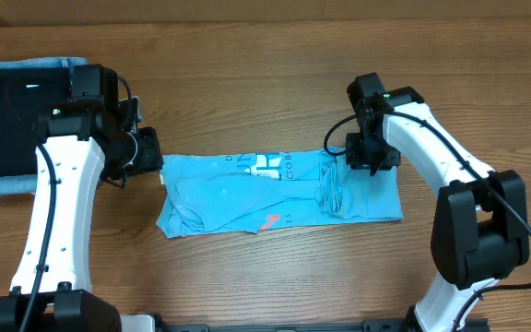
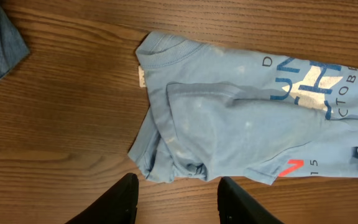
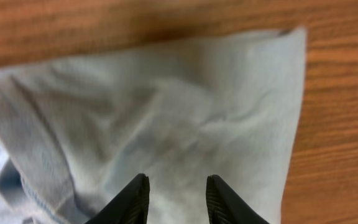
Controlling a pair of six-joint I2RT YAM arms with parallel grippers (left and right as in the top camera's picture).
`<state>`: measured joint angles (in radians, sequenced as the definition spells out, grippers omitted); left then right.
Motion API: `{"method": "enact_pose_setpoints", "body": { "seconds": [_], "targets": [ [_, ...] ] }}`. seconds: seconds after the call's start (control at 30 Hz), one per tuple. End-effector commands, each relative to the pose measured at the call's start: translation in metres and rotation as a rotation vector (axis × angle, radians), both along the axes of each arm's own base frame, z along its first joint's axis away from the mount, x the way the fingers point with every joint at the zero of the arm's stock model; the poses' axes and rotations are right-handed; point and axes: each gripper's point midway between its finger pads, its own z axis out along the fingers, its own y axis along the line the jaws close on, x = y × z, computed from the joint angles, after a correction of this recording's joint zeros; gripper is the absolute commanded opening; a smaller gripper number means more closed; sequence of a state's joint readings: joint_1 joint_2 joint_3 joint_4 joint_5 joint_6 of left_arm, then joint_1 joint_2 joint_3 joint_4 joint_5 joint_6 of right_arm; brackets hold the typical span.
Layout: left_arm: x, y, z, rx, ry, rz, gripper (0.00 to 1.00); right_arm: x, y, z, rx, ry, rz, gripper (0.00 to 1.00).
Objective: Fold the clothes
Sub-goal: 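Grasp the strip's right end with the right gripper and fold it leftward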
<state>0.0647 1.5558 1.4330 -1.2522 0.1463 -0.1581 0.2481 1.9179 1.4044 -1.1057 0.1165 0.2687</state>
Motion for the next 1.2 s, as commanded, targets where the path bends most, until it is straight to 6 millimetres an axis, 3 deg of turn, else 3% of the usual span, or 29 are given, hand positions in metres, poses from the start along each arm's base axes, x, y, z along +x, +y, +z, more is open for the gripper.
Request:
{"method": "enact_pose_setpoints", "body": {
  "seconds": [0.0,0.13,0.4,0.6,0.73,0.87,0.93,1.07,1.17],
  "targets": [
    [0.0,-0.004,0.0,-0.012,0.002,-0.006,0.5,0.008,0.0,0.012,0.012,-0.06,-0.002,0.34],
    [-0.002,-0.004,0.0,-0.012,0.01,-0.006,0.5,0.005,0.018,0.006,0.07,-0.045,0.06,0.34],
    [-0.005,-0.004,-0.001,-0.013,0.021,-0.006,0.51,-0.014,0.038,-0.033,0.1,0.042,0.088,0.34],
    [-0.006,-0.004,-0.001,-0.013,0.028,-0.006,0.54,-0.02,0.082,-0.033,0.277,0.052,0.222,0.34],
    [-0.007,-0.004,-0.001,-0.013,0.029,-0.006,0.65,-0.018,0.083,-0.03,0.26,0.04,0.235,0.33],
    [-0.007,-0.003,-0.002,-0.005,0.034,-0.01,0.69,-0.001,0.068,-0.003,0.206,-0.033,0.184,0.33],
    [-0.007,-0.003,-0.005,-0.005,0.043,-0.012,0.7,0.01,0.06,0.023,0.191,-0.095,0.169,0.33],
    [-0.011,-0.004,-0.022,-0.01,0.099,-0.014,0.72,0.024,0.025,0.082,0.135,-0.214,0.102,0.35],
    [-0.015,-0.008,-0.041,-0.029,0.13,-0.058,0.72,0.022,0.006,0.105,0.136,-0.253,0.055,0.42]
  ]
}}
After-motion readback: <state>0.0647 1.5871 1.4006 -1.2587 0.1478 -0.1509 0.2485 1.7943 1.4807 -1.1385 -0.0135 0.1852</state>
